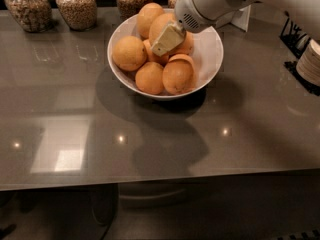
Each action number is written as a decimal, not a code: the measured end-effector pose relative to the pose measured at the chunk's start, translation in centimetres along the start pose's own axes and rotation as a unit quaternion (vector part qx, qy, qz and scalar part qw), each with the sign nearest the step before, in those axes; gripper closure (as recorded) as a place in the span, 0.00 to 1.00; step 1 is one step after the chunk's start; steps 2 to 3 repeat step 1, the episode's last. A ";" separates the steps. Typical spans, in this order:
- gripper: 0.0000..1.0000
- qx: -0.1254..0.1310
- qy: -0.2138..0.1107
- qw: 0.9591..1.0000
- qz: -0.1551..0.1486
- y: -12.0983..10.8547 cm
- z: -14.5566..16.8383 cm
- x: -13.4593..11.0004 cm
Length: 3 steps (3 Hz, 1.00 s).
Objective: Pick orange from white bowl
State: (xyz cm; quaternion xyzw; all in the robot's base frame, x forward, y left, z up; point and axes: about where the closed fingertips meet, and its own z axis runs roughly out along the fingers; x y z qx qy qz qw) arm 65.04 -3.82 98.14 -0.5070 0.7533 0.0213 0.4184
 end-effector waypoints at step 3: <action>1.00 0.008 -0.008 1.000 -0.013 -1.1 -2.0 -1.2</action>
Offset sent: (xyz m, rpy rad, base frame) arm 0.0000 0.0000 0.0000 0.0000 0.0000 0.0000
